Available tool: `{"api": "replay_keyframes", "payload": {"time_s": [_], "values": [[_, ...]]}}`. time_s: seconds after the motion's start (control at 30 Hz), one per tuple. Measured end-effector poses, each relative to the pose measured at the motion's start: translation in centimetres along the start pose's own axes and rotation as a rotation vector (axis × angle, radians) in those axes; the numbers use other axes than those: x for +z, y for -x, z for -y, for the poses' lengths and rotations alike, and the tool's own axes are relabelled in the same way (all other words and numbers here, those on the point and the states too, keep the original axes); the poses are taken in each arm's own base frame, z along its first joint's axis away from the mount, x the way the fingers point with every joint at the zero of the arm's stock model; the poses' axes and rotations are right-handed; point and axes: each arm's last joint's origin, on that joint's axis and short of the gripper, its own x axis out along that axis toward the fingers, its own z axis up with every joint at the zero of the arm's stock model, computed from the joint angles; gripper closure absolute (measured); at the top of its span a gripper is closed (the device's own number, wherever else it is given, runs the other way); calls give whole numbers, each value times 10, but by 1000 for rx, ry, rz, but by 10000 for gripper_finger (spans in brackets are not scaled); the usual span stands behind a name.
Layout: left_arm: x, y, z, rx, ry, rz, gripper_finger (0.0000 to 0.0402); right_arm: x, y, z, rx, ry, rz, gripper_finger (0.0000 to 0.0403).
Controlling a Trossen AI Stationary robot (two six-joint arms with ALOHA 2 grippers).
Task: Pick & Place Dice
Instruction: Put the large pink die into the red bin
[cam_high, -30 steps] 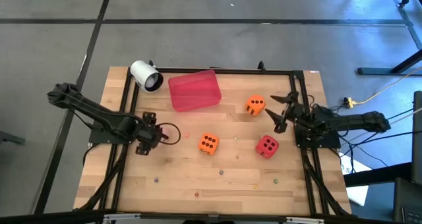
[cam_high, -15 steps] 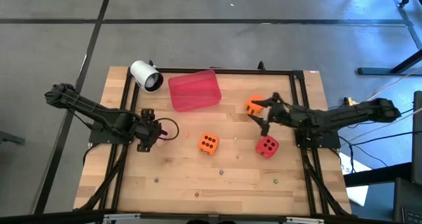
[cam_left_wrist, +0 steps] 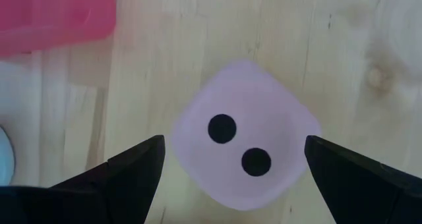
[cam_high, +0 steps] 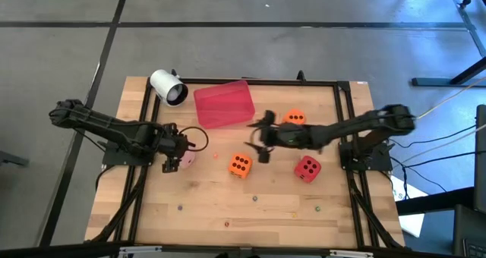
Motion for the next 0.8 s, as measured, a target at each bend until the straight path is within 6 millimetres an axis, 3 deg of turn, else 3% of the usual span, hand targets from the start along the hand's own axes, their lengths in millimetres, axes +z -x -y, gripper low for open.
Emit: {"api": "replay_keyframes", "payload": {"time_s": [0.2,0.4,0.53,0.67,0.8], "values": [[-4,0,-1,-28,108,-54,40,11,-55,-18,130,45,1,96],[-4,0,-1,-31,172,-56,40,16,-98,-32,239,79,21,70],[-4,0,-1,-31,172,-55,40,22,-124,-38,215,73,40,47],[-1,0,0,-41,239,-29,40,23,-143,-38,97,76,15,32],[1,0,1,-50,263,-10,40,22,-145,-37,98,79,-4,26]]}}
